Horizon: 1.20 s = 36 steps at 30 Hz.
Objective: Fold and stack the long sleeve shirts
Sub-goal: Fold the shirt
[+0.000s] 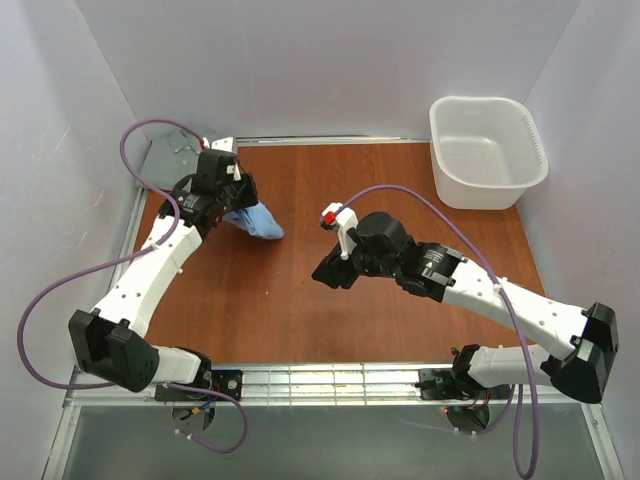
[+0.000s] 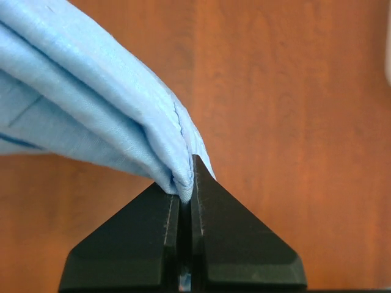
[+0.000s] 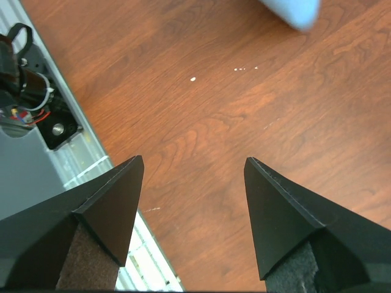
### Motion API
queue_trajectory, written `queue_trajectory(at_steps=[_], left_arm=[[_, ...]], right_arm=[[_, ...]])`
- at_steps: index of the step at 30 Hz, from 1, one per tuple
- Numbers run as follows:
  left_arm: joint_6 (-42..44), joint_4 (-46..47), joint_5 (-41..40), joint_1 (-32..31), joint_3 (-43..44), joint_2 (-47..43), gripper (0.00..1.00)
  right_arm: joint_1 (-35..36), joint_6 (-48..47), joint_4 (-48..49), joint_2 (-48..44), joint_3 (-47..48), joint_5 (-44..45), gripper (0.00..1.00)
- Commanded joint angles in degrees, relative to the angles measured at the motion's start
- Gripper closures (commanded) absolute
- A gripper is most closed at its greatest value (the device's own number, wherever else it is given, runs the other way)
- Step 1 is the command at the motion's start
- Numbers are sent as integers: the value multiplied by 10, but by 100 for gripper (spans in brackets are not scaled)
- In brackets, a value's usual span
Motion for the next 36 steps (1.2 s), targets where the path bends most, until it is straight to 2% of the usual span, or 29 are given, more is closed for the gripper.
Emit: queue_trajectory(at_steps=[1,6,8,12,15,16,18,19,21,27,30,32,36], left_arm=[[141,-186,-127,3,131,21,100],[219,-338,-296,4,261,89,100],[273,-374,-310,3,289,121,100],[367,-342,-284,-14,252,125,100],[401,-333,-322,-81,264,171,100],[406,-329,-324,-124,276,189,100],[413,-323,-333,-167,308,253,100],[413,-320,-333,-205,318,275,100],[396,-318,-318,-238,347,341,100],[283,-357,-291,-362,443,516,100],[226,-353,-258,-419,502,561,100],[205,-349,-229,-428,521,575,100],[157,-304,-124,-435,502,563,100]], right_arm=[[0,20,-32,-40,-18,9,37],[0,22,-44,-62,-22,18,37],[0,22,-51,-63,-20,15,37],[0,26,-55,-73,-24,15,37],[0,33,-55,-94,-37,29,37],[0,36,-55,-97,-41,34,37],[0,41,-55,-112,-51,58,37],[0,47,-55,-118,-53,65,37],[-1,52,-55,-138,-61,90,37],[-2,84,-54,-230,-97,195,37],[-2,109,-49,-290,-138,260,37],[-2,121,-50,-336,-153,298,37],[-2,158,-48,-399,-184,342,35]])
